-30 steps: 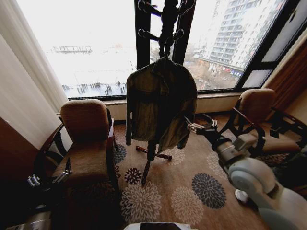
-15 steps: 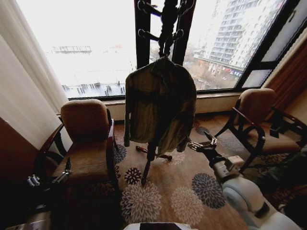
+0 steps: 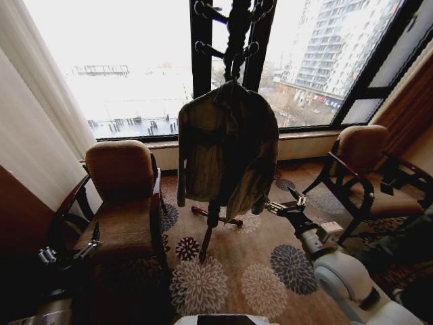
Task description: Pick up the clothes from the bed and hang them on the clothes hanger.
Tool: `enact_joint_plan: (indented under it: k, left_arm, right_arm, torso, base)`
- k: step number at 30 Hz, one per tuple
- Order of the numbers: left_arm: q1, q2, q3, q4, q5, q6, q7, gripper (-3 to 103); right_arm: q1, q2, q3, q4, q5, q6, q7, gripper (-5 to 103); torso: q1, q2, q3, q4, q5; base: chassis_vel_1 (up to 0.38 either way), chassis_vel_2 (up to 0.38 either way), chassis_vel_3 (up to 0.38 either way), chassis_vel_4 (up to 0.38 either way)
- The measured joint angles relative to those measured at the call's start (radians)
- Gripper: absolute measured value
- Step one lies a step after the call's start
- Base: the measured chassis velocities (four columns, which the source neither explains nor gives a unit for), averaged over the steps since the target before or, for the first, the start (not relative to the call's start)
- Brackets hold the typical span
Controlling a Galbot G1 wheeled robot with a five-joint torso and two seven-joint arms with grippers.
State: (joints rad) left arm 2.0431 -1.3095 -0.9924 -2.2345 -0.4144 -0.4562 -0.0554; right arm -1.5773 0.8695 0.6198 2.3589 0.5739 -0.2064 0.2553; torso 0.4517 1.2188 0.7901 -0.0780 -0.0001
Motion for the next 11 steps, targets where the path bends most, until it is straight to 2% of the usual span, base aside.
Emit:
enact_joint_plan:
  k: [11]
  left_arm:
    - [0.0,0.0,0.0,0.0,0.0,0.0,0.0,100]
  right_arm:
    - [0.001,-0.001,0.0,0.0,0.002,-0.002,0.001,100]
  torso:
    - [0.0,0.0,0.0,0.0,0.0001]
  base:
    - [0.0,0.0,0.0,0.0]
